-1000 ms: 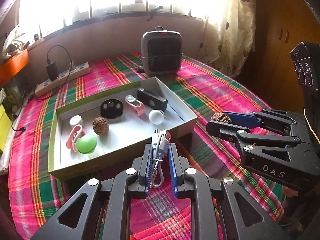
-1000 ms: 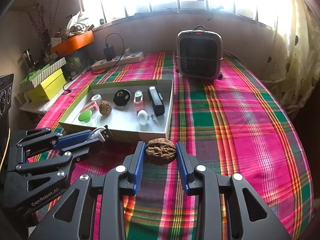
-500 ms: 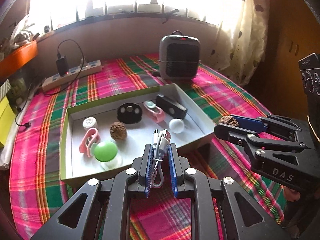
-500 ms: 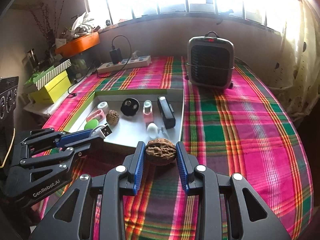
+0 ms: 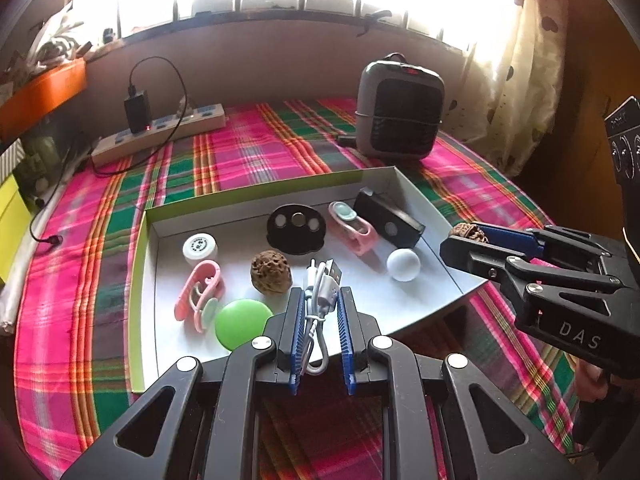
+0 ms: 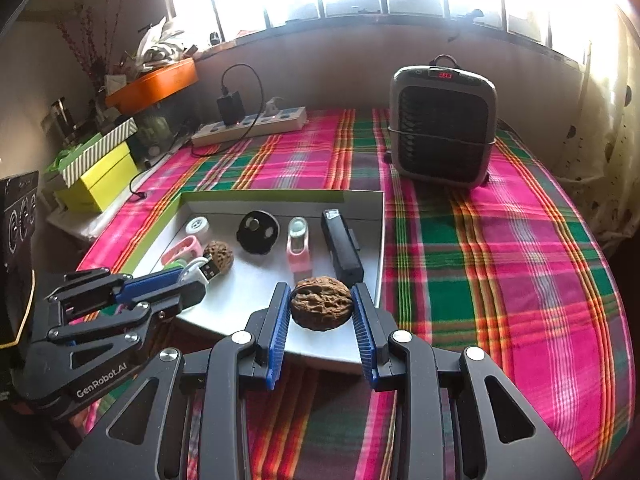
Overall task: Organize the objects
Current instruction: 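Carry the walnut with right gripper while left gripper carries the white cable into the box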
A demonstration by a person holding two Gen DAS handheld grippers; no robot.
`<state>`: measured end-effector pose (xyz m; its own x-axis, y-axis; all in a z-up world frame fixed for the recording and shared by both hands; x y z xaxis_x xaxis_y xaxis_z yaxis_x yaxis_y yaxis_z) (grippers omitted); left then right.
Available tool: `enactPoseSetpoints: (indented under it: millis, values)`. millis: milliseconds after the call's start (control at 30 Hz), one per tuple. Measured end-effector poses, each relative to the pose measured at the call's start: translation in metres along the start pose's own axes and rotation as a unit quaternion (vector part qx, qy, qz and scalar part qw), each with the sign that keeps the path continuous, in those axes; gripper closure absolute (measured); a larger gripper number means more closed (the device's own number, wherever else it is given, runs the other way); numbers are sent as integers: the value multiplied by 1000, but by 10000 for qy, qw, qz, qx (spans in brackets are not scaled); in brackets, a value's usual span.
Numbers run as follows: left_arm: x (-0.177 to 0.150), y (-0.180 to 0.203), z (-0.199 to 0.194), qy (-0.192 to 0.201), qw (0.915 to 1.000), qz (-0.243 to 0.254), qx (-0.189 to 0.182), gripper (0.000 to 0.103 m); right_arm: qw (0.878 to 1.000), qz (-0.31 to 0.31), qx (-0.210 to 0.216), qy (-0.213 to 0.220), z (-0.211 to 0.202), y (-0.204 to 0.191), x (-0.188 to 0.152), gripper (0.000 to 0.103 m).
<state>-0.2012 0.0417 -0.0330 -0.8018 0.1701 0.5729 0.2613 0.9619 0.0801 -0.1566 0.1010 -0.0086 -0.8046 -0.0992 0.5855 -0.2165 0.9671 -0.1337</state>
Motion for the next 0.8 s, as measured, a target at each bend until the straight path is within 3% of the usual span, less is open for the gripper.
enactPoseSetpoints:
  millis: [800]
  values:
    - [0,-9,18,-133,9998,105,77,88,9962,-485,526,-507,42,-34,5,70]
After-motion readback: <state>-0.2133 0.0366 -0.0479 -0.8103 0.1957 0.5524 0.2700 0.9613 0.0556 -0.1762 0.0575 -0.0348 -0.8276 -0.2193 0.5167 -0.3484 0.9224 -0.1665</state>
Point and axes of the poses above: each gripper's, at about its wrist camera, not at the fingertips, and z roughly the way its jaws point, y to its right, x to its top, the point moved 10 cm from there along z, roughly the way its jaws point, and after that the axes turned 9 degrees about -y, right-handed, at the moved point
